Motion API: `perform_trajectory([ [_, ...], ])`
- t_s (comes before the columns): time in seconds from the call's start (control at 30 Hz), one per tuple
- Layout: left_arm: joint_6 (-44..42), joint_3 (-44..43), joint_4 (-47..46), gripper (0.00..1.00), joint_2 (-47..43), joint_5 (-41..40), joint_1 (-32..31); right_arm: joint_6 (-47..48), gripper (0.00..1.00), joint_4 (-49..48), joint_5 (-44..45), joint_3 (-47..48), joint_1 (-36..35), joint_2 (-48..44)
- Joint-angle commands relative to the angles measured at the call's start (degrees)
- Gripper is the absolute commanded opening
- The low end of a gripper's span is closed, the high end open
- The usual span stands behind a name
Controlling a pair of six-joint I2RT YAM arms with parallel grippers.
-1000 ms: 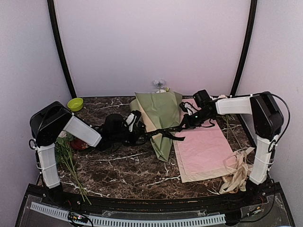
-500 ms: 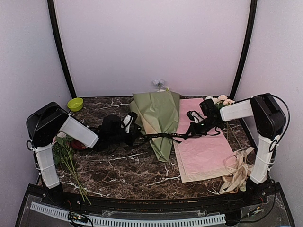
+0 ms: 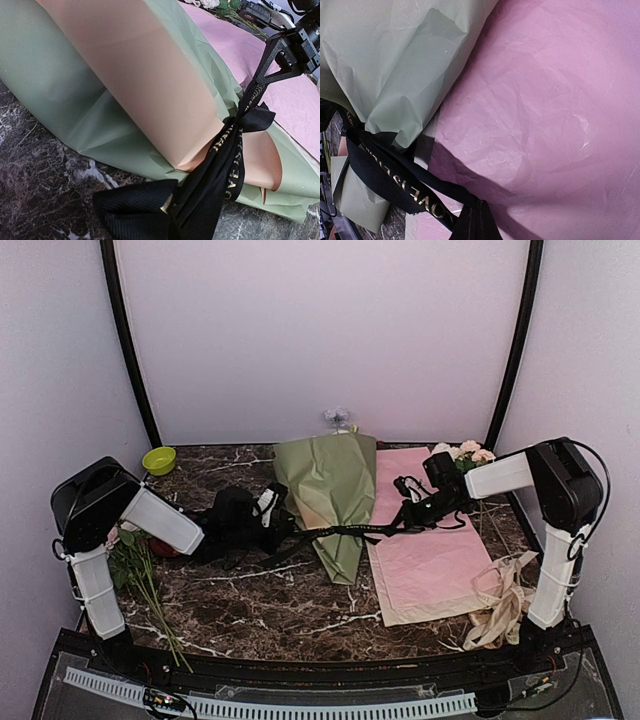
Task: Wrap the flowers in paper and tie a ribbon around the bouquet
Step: Tie the half-tied ribbon around the folded bouquet, then reset both arms
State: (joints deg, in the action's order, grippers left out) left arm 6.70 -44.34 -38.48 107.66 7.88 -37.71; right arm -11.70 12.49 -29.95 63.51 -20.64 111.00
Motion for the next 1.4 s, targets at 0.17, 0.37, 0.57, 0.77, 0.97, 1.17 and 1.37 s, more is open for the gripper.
perform_trajectory([
  [0.17,-1.5,1.8,4.2,0.04,-2.5,-0.5,2.1,0.2,0.08,1.5,2.1,-0.5,1.7,-0.8],
  [0.37,-1.8,3.4,3.0,0.42,-6.1,1.6,2.1,0.3,0.90,1.8,3.6,1.1,1.8,-6.7],
  [0.57,-4.5,5.4,6.3,0.60,-13.3,-1.6,2.1,1.1,0.99,2.2,8.1,2.1,3.1,-15.2],
  [0.77,-6.0,5.4,8.8,0.69,-22.6,-7.9,4.6,-0.1,0.99,-7.9,16.2,-5.2,7.7,-28.4],
  [0.97,-2.7,3.5,15.0,0.77,-30.0,-20.8,9.9,-3.4,0.99,-15.0,22.6,-14.4,16.3,-38.4],
  [1.17,1.2,6.8,18.9,0.86,-34.7,-30.5,17.4,-7.0,0.99,-25.6,28.3,-26.8,20.5,-46.3],
  [1.37,9.5,10.0,23.4,0.88,-34.8,-41.7,23.2,-11.0,0.99,-30.0,36.1,-33.2,20.5,-47.0],
])
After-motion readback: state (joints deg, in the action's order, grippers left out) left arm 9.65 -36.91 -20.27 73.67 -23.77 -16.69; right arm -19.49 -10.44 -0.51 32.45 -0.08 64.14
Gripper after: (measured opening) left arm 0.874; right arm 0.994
